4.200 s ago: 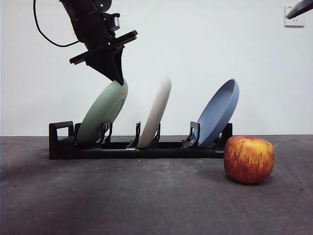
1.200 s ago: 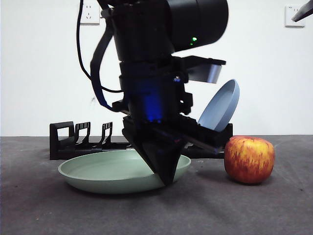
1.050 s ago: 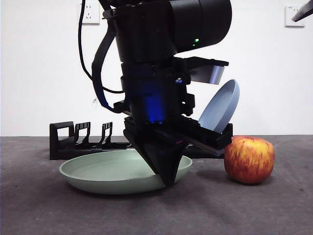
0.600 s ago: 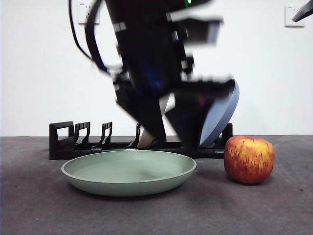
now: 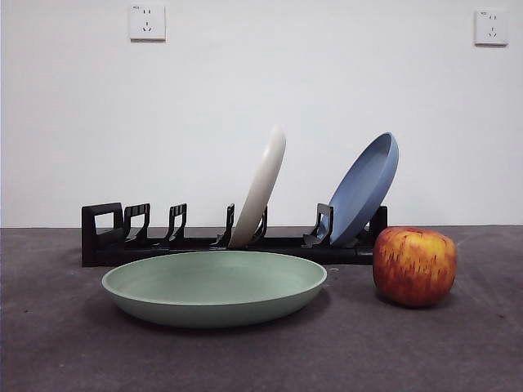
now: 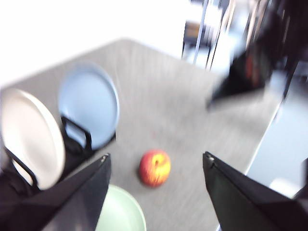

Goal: Take the green plate from the plate rack,put the plate on the table,take the apple from the table,put the apple in the plate

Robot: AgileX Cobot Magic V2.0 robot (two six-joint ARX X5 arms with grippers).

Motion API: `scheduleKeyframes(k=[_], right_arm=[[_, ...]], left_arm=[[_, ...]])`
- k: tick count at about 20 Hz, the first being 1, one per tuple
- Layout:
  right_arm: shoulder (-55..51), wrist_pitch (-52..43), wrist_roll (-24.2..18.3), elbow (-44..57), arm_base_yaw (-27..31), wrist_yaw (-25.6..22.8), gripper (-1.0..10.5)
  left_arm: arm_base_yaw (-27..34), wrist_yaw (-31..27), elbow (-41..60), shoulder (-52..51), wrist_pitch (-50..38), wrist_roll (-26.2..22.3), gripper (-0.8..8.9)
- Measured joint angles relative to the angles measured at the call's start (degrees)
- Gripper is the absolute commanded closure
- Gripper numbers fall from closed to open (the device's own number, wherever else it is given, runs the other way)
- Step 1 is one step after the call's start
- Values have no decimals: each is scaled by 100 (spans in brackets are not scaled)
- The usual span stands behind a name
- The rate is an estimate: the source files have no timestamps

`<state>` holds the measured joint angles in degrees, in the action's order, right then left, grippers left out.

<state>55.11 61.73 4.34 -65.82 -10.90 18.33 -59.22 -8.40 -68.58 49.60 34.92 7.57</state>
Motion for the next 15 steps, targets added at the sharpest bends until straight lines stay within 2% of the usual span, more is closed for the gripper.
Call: scheduleKeyframes(k=[4,6,8,11,15], right_arm=[[-612,-275,452,997,-533,-229,446],[-501,-621,629,1397,-857,-940,443],[-227,-984,704,1523,-1040,-1261,442],[442,-1928,748,1528,-1233,-1303,442],[1204,-2612,748,1419,-1274,-1325,442]], left_arm=[[0,35,0,-1165,778,428,491],[0,87,0,-1646,1276,723,499],[0,96,0,-1843,1565,911,499],[0,107,0,-2065,2004,1231,499],[0,109,0,-2070,2415,1462,499]])
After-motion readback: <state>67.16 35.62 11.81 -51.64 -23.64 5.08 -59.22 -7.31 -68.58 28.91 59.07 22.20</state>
